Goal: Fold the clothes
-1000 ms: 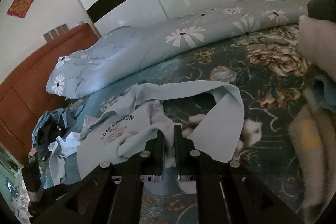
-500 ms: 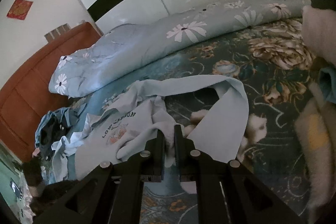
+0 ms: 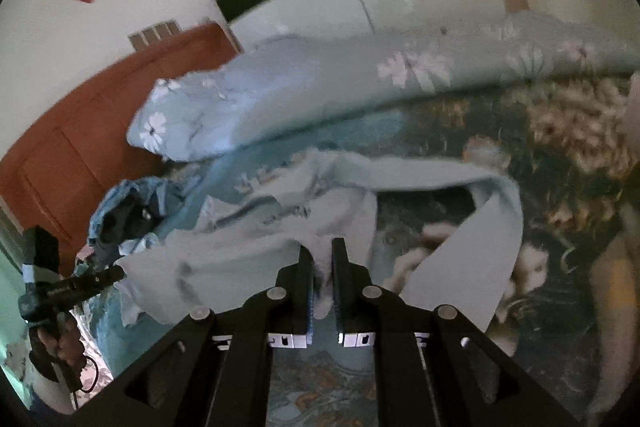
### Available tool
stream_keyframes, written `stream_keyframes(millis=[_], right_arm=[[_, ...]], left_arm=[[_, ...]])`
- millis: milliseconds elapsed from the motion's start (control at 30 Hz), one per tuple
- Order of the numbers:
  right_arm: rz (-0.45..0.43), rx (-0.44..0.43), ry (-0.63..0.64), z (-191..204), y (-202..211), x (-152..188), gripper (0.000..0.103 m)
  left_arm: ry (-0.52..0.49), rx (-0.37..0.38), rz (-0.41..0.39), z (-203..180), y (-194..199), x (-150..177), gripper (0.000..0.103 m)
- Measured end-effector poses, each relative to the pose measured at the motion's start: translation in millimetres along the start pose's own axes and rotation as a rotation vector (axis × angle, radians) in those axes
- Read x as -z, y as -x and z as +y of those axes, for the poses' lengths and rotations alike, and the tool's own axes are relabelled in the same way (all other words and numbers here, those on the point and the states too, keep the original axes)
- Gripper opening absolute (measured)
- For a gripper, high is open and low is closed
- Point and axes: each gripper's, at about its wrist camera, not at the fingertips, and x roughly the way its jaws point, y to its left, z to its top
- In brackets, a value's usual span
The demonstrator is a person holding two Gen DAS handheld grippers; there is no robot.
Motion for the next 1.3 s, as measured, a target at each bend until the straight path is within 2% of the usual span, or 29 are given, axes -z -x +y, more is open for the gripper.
stream_keyframes(millis=[367, 567, 700, 767, 800, 867, 933, 1033, 1167, 1300], right_arm=[[0.17, 0.062, -0.096, -27, -72, 5, 0.008], [0.184, 0.086, -0.077, -20, -101, -19, 0.008], [0.223, 0.09, -0.067, -18, -113, -20, 0.009], [0.208, 0.08, -0.048, -18, -102, -20, 0.009], [0.197, 0.075, -0.044, -19, -96, -20, 0.012], [0.172, 0.062, -0.04, -20, -83, -19, 0.021], [0.149, 0.057, -0.048, -25, -72, -18, 0.027], [0.134, 0.045, -0.116, -42, -64, -14, 0.03], [0.144, -0.032, -0.214, -59, -69, -7, 0.031], [0.145, -0.103, -0.25, -60, -77, -7, 0.031]], left_arm=[[0.126, -0.027, 0.085, 43, -57, 7, 0.01], [0.057, -0.097, 0.096, 31, -71, -14, 0.01], [0.088, -0.077, 0.097, 38, -70, -8, 0.01], [0.102, -0.068, 0.095, 40, -61, -3, 0.02], [0.108, -0.065, 0.094, 42, -56, 0, 0.024], [0.125, -0.038, 0.082, 45, -44, 8, 0.042], [0.147, 0.004, 0.081, 46, -38, 17, 0.05], [0.152, 0.051, 0.109, 42, -40, 28, 0.051], [0.131, 0.053, 0.146, 31, -52, 34, 0.052], [0.147, 0.053, 0.119, 26, -57, 34, 0.05]])
